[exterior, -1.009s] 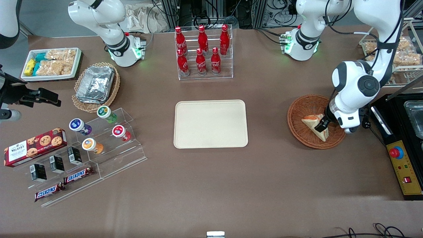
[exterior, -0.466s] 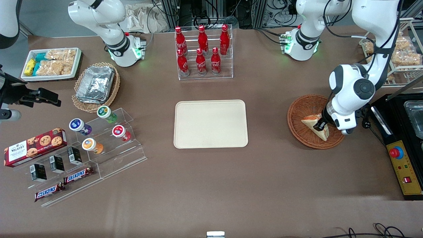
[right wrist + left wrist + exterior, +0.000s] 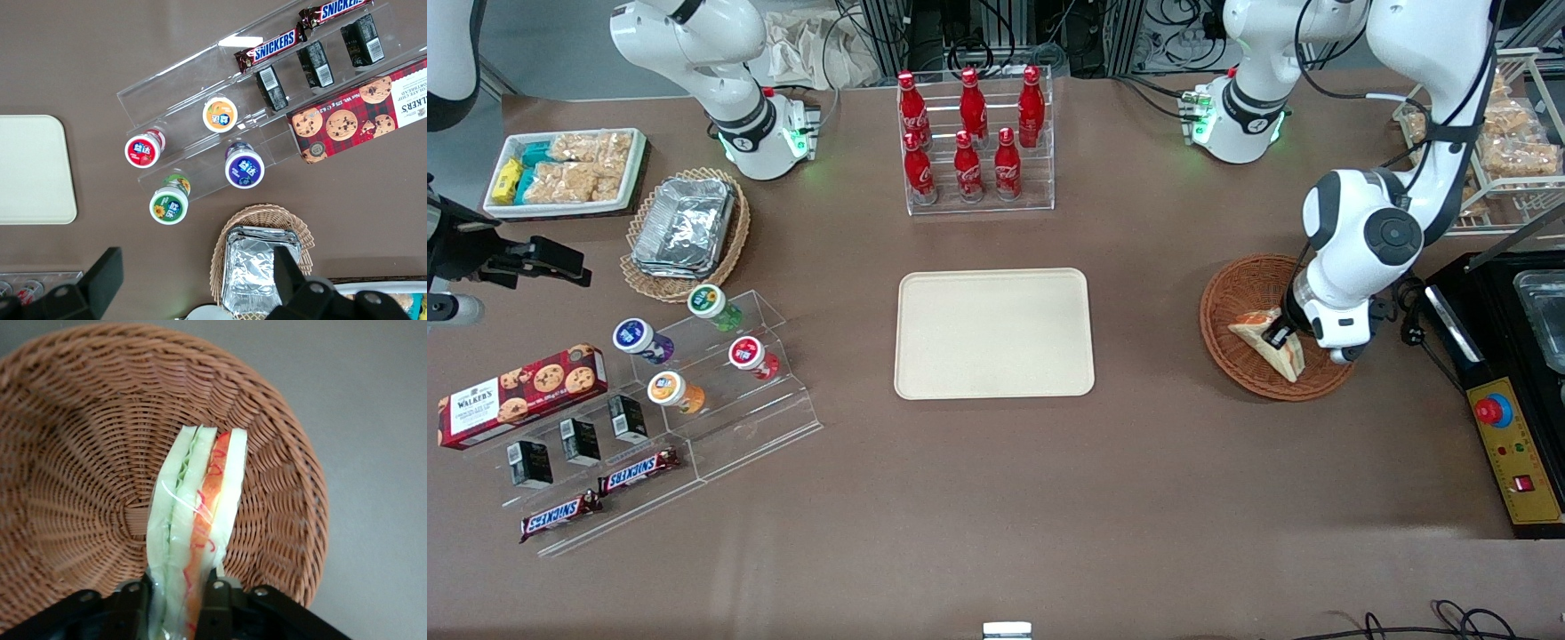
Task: Place sandwich from basket to tray
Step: 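Lift the sandwich and carry it with the left gripper toward the tray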
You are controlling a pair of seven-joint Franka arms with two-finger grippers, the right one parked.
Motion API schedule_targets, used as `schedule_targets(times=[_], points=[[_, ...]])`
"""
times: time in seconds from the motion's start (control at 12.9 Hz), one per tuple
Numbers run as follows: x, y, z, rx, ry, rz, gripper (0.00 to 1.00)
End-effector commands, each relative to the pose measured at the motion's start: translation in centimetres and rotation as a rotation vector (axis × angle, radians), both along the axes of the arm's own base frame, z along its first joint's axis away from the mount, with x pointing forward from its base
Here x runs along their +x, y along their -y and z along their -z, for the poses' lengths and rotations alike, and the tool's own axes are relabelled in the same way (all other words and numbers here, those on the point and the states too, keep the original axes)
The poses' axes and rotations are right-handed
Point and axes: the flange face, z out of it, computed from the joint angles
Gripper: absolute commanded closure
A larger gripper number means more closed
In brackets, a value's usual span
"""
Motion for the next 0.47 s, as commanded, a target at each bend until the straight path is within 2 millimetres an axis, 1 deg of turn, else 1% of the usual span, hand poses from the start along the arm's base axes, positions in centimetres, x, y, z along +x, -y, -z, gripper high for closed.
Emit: schedule_targets(times=[0.0, 0.16, 0.23, 0.31, 0.39], points=[[1.8, 0.1, -5.7, 0.016, -0.033, 0.108, 1.00], [3.8, 0.7, -11.0, 0.012, -0.107, 0.200, 1.00], [4.5, 2.0, -13.4, 0.007, -0.120, 0.252, 1.00], [4.9, 3.5, -15.2, 0.005, -0.120, 0.296, 1.00], [5.0, 5.6, -17.0, 0.003, -0.116, 0.352, 1.00]])
